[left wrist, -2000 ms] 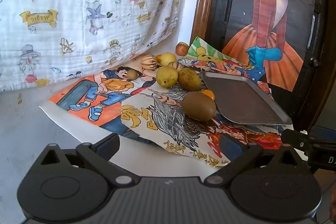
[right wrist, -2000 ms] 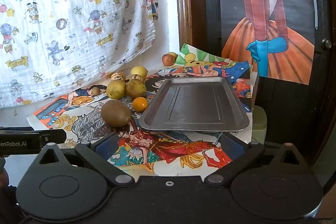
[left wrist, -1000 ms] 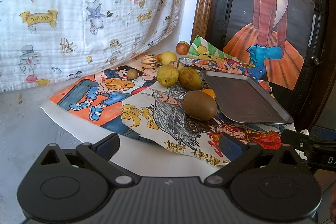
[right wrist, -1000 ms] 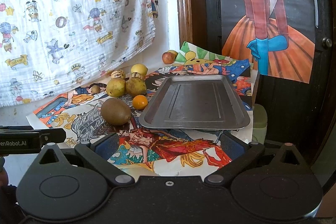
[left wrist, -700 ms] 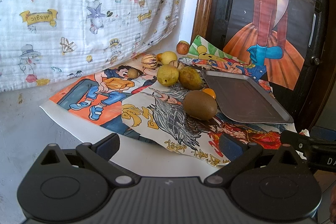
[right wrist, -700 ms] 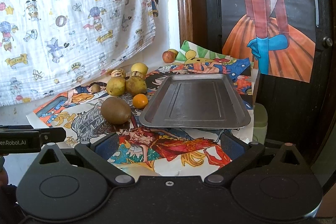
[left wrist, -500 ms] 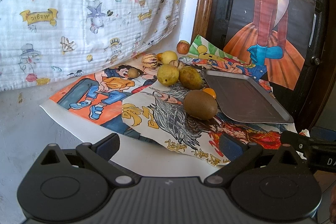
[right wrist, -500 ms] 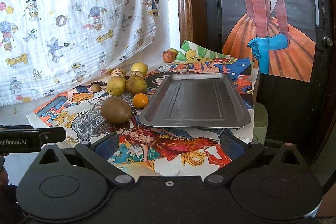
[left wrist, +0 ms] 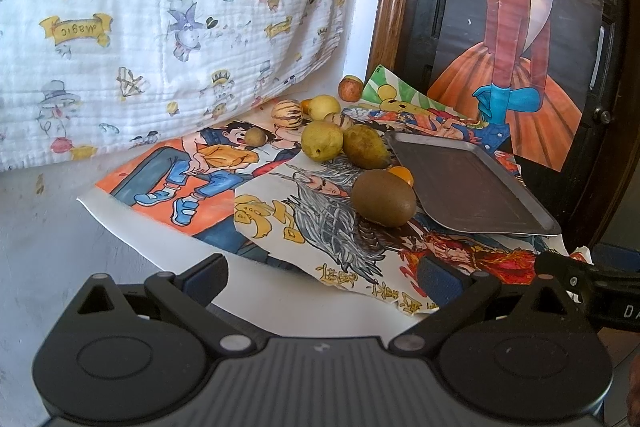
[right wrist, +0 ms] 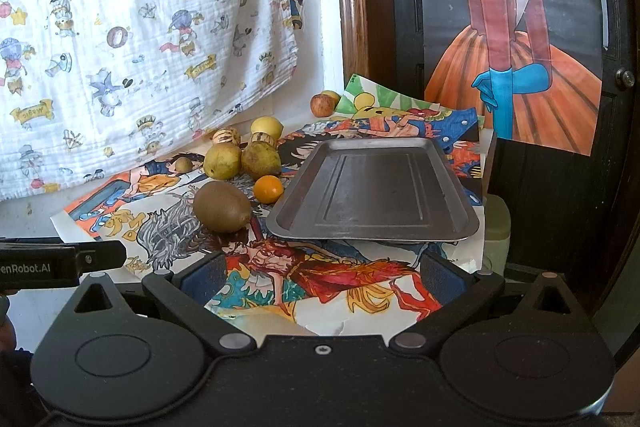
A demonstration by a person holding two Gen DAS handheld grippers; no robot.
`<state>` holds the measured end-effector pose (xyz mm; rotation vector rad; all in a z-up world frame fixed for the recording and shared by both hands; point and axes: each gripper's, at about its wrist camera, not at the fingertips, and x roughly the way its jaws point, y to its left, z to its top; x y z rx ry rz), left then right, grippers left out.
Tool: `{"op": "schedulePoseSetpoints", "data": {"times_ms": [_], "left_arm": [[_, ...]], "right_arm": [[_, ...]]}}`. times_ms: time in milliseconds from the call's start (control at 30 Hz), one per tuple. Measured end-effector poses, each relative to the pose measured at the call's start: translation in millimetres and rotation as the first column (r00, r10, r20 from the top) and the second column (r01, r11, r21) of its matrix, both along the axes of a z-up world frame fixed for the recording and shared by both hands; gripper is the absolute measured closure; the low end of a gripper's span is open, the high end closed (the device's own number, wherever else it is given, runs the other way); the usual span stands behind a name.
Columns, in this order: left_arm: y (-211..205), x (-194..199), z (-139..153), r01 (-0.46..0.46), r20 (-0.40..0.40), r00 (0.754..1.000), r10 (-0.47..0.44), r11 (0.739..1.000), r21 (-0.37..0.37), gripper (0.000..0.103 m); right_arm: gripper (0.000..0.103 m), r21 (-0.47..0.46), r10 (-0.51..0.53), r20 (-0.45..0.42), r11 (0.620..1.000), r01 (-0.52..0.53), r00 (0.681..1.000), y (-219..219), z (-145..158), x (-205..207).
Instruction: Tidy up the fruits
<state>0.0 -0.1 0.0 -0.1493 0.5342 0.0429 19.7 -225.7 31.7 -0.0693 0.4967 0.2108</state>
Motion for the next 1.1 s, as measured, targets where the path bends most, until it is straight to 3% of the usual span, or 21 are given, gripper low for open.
{"op": "schedulePoseSetpoints", "data": {"times_ms": [333, 500, 1100], "left_arm": [[-0.3, -0.6, 0.0, 0.0, -0.003, 1.0, 0.0, 1.0, -0.002, 0.001], [2.3, 2.1, -1.8, 0.0, -0.01, 1.0, 0.0, 1.0, -0.008, 0.001], [7.8, 16.8, -6.9, -0.029, -0.081, 0.996, 0.025, 0.998, -0.049, 0.001]], "right_arm": [[0.001, 0.0, 0.0, -0.003, 1.0, 0.0, 1.0, -0.9, 6.1, 3.7], [0.001, 0.001, 0.0, -0.008, 1.0, 0.0, 1.0, 0.6, -6.2, 1.7], [0.001, -0.041, 0.035, -0.032, 0.998, -0.037, 0.999, -1.6, 0.4, 15.9]]}}
